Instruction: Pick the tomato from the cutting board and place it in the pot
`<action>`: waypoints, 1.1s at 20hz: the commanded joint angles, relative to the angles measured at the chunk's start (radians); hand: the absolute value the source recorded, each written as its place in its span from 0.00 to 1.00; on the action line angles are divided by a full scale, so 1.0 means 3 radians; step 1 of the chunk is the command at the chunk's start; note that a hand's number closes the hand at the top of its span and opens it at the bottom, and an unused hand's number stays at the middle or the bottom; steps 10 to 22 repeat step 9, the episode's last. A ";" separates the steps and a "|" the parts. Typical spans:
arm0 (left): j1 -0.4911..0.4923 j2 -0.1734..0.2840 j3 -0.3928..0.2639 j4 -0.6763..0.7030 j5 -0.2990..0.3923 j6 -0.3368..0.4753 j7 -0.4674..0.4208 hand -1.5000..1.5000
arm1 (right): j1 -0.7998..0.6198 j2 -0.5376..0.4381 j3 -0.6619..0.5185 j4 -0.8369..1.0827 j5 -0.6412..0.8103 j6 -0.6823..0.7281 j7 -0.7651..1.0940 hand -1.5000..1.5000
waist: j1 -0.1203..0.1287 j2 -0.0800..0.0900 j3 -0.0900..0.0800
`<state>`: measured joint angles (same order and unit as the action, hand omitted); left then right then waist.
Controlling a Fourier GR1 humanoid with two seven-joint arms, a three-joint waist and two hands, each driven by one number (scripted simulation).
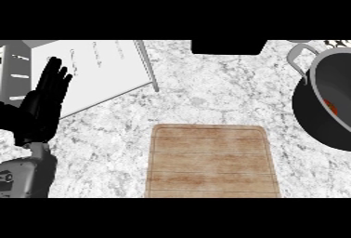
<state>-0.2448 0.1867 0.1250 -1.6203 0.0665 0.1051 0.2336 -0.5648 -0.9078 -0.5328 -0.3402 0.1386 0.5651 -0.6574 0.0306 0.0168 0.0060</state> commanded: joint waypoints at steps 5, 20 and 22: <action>0.0136 -0.0092 -0.0059 -0.0082 -0.0008 0.0023 -0.0026 0.50 | 0.0108 -0.0176 0.0033 0.0121 -0.0026 0.0522 -0.0495 0.00 | 0.0035 0.0000 0.0009; 0.0058 -0.0004 -0.0033 0.0024 -0.0036 -0.0025 -0.0029 0.50 | 0.0139 -0.0213 0.0049 0.0142 -0.0061 0.0560 -0.0489 0.00 | 0.0021 0.0018 0.0013; 0.0058 -0.0004 -0.0033 0.0024 -0.0036 -0.0025 -0.0029 0.50 | 0.0139 -0.0213 0.0049 0.0142 -0.0061 0.0560 -0.0489 0.00 | 0.0021 0.0018 0.0013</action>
